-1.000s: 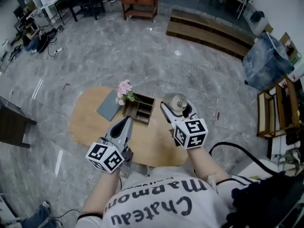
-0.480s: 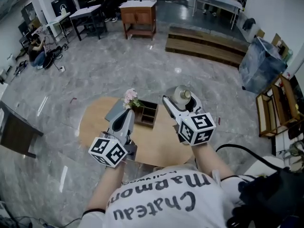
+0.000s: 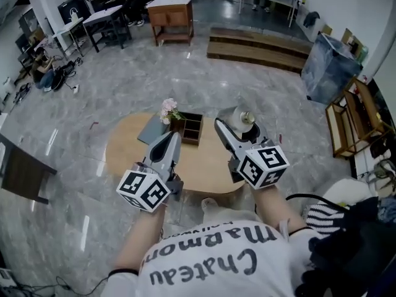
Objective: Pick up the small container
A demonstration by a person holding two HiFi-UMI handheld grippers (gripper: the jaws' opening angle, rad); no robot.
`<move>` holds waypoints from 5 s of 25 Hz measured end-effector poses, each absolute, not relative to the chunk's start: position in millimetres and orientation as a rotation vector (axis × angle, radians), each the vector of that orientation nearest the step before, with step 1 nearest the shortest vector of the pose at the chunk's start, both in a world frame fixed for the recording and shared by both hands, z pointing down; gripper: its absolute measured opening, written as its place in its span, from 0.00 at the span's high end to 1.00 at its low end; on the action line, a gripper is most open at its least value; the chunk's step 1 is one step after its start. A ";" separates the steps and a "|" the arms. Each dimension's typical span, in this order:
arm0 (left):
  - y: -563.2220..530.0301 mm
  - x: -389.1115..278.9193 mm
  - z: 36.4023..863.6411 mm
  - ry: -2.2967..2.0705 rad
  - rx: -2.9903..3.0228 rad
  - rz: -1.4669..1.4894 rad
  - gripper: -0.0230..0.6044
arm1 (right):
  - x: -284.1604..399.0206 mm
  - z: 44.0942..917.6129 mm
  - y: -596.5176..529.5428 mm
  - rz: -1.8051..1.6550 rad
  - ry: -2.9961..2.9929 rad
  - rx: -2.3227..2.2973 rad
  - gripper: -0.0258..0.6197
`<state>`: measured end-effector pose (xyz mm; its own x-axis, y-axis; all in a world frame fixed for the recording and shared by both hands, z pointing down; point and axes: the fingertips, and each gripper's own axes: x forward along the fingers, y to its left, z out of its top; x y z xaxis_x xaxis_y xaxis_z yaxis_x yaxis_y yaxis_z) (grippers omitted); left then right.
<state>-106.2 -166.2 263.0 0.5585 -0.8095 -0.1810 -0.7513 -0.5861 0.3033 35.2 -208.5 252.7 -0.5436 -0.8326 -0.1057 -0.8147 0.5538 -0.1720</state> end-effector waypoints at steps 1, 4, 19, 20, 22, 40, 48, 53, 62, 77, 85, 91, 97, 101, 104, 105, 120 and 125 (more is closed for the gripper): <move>-157.5 -105.8 261.0 -1.316 2.606 -0.453 0.94 | 35.6 250.7 -199.4 -0.147 2.606 -1.398 0.45; -133.2 -105.8 254.5 -1.323 2.614 -0.466 0.94 | 35.2 242.6 -172.6 -0.122 2.597 -1.395 0.45; -48.5 -90.9 264.7 -1.272 2.631 -0.441 0.94 | 53.3 240.2 -73.1 -0.168 2.543 -1.413 0.45; -48.1 -90.5 263.4 -1.268 2.626 -0.452 0.94 | 54.2 237.1 -72.7 -0.167 2.534 -1.403 0.45; -47.7 -90.9 260.4 -1.272 2.617 -0.467 0.94 | 55.7 231.7 -73.6 -0.165 2.516 -1.388 0.45; -57.5 -87.1 256.2 -1.295 2.627 -0.464 0.94 | 60.4 236.4 -92.9 -0.172 2.524 -1.416 0.45; -54.5 -80.5 257.1 -1.310 2.625 -0.470 0.94 | 65.6 235.6 -89.4 -0.160 2.527 -1.393 0.45; -45.3 -75.1 261.3 -1.305 2.634 -0.474 0.94 | 70.2 238.4 -80.5 -0.146 2.530 -1.385 0.45; -25.6 -67.2 257.5 -1.305 2.627 -0.469 0.94 | 76.7 236.1 -60.0 -0.155 2.520 -1.378 0.45; -19.6 -69.9 249.9 -1.308 2.653 -0.474 0.94 | 78.5 232.5 -54.7 -0.159 2.489 -1.382 0.45; -18.6 -72.6 246.3 -1.297 2.650 -0.473 0.94 | 75.6 226.0 -51.4 -0.146 2.489 -1.390 0.45; -16.5 -70.2 242.3 -1.285 2.665 -0.475 0.94 | 78.2 222.1 -48.8 -0.141 2.473 -1.393 0.45; -14.2 -66.1 241.5 -1.279 2.673 -0.473 0.94 | 82.1 220.1 -46.4 -0.137 2.463 -1.390 0.45; -12.7 -62.7 240.7 -1.276 2.677 -0.472 0.94 | 85.1 217.8 -44.6 -0.145 2.454 -1.371 0.45; -12.7 -60.3 239.5 -1.276 2.683 -0.473 0.94 | 88.6 216.2 -44.5 -0.150 2.442 -1.353 0.45; -12.7 -59.4 238.9 -1.275 2.686 -0.475 0.94 | 90.2 215.6 -44.4 -0.153 2.435 -1.347 0.45; -10.9 -50.6 229.8 -1.277 2.705 -0.463 0.94 | 94.6 202.2 -39.0 -0.123 2.392 -1.285 0.45; -10.3 -49.9 228.4 -1.274 2.706 -0.464 0.94 | 98.2 200.5 -37.8 -0.123 2.383 -1.296 0.45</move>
<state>-49.9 -10.3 228.4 0.5997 -0.7680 -0.2249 -0.7328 -0.6399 0.2314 98.2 -37.8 200.5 -0.4756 -0.8188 -0.3216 -0.7813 0.5612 -0.2731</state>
